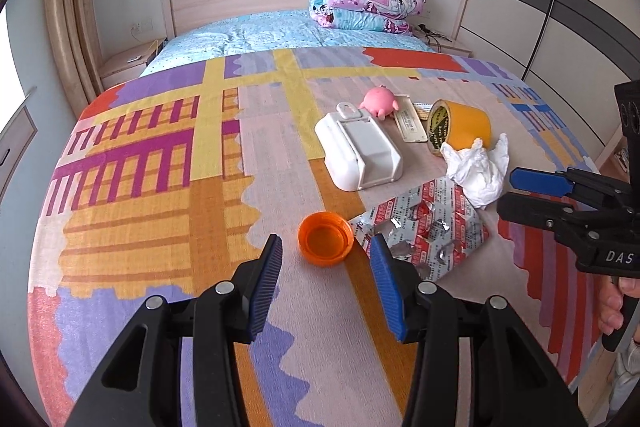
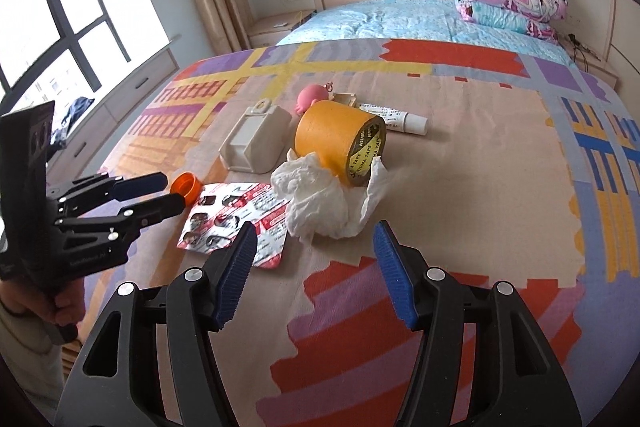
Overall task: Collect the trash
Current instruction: 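Grasp the orange bottle cap with the left gripper while the right gripper grasps the white tissue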
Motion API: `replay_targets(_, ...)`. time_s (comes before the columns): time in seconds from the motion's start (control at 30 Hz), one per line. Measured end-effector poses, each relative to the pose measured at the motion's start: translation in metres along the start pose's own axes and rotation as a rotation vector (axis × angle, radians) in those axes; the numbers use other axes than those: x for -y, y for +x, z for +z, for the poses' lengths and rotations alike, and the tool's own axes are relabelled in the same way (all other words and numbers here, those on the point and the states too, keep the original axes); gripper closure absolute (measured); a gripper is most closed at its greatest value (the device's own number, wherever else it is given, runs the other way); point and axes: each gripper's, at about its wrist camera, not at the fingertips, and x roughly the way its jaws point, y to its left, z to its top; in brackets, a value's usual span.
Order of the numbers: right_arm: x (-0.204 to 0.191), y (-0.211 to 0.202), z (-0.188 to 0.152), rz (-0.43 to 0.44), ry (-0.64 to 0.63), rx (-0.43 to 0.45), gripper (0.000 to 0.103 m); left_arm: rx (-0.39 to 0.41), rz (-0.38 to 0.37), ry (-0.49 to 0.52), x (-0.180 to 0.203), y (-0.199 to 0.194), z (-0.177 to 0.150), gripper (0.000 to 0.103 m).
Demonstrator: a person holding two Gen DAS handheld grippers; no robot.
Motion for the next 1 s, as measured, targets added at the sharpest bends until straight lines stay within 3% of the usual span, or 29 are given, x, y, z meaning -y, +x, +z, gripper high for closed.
replay_targets(0.17, 0.005, 0.011, 0.003, -0.019, 0.04, -0.01, 0.044, 0.003, 0.009, 0.008, 0.0, 0.006, 0.001, 0.059)
replay_targets(0.27, 0.006, 0.012, 0.004, -0.025, 0.056, -0.004, 0.057, 0.005, 0.014, 0.009, -0.001, 0.008, 0.002, 0.059)
replay_targets(0.33, 0.008, 0.013, 0.005, -0.025, 0.068, -0.001, 0.076, 0.007, 0.005, 0.009, -0.002, 0.011, 0.002, 0.061)
replay_targets(0.43, 0.011, 0.014, 0.003, -0.019, 0.082, 0.002, 0.086, 0.016, 0.016, 0.017, -0.001, 0.012, 0.002, 0.074)
replay_targets(1.0, 0.0, -0.019, -0.019, 0.009, 0.066, 0.022, 0.088, 0.068, 0.009, -0.004, 0.007, -0.036, -0.018, 0.074)
